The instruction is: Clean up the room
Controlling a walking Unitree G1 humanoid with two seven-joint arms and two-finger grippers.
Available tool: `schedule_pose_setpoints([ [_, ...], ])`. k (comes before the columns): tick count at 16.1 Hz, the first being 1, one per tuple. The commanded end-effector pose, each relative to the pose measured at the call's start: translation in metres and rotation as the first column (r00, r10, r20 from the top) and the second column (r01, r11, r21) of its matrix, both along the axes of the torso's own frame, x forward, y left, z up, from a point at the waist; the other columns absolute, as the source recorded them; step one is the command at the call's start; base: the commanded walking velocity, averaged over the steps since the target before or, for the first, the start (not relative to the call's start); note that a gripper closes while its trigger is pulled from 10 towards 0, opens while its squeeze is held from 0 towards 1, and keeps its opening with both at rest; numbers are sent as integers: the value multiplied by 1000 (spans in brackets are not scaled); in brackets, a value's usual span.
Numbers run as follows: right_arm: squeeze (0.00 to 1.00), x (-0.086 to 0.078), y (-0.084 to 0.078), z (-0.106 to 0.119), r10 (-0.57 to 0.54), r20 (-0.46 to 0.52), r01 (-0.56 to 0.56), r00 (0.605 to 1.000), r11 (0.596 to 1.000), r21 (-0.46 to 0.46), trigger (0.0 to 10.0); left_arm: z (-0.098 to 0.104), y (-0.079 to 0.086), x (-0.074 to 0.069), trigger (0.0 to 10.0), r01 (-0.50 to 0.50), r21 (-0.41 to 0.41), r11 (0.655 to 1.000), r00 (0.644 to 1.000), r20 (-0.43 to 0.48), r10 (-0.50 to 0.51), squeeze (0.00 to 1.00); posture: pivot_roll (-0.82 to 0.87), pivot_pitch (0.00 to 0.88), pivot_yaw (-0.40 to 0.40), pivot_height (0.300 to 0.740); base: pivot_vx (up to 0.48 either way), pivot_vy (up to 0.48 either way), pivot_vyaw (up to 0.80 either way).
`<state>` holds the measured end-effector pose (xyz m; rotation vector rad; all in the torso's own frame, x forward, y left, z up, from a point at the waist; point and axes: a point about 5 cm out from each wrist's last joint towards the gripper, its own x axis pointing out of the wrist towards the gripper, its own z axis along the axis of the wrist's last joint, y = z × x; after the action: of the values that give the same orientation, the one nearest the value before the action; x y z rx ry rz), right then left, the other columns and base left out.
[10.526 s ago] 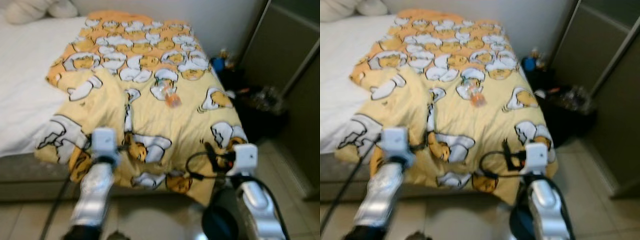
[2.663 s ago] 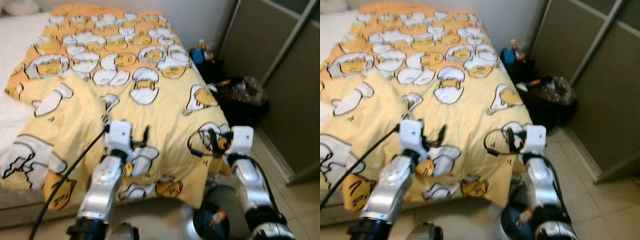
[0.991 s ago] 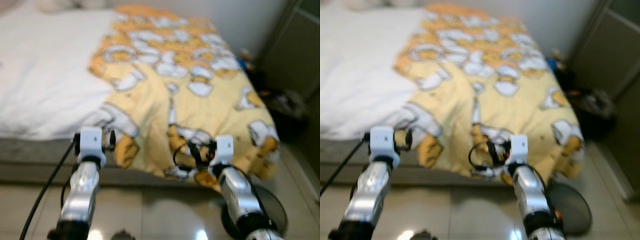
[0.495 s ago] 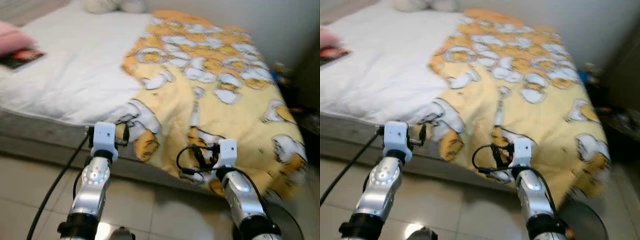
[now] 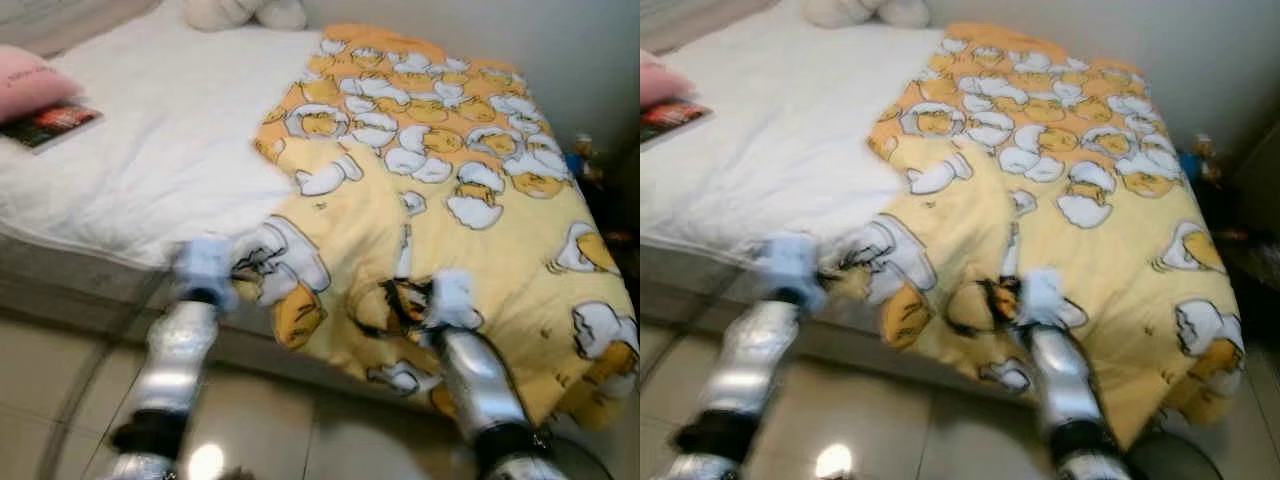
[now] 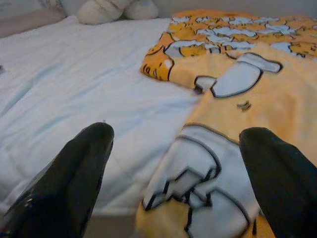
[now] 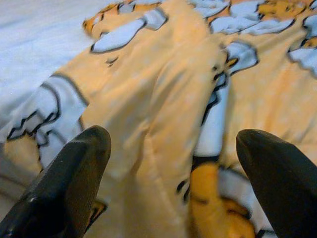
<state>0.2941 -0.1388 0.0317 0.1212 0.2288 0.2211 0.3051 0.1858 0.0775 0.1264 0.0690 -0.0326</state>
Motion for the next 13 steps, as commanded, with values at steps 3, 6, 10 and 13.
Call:
schedule_pose_setpoints([
  [3, 0, -6, -15, -5, -39, -18, 39, 999, 999, -21, 10000, 1, -21, 3, 10000, 68, -22, 997, 998, 9, -68, 0, 152, 0, -75, 740, 286, 257, 0],
  [6, 0, -6, -15, -4, -35, -7, 35, 999, 999, -25, 10000, 2, -20, 5, 10000, 80, 3, 997, 997, 11, -80, 0, 146, 0, -71, 740, 0, 480, 0],
  [10, 0, -7, -16, -3, -45, 4, 45, 999, 999, -23, 10000, 3, -22, 10, 10000, 106, -14, 994, 994, 1, -106, 0, 136, 0, -65, 740, 0, 480, 0],
  [13, 0, -9, -15, -5, -50, -15, 49, 999, 998, -29, 10000, -3, -24, 17, 10000, 117, 32, 993, 992, -61, -114, 0, 127, 0, -61, 740, 0, 480, -433],
])
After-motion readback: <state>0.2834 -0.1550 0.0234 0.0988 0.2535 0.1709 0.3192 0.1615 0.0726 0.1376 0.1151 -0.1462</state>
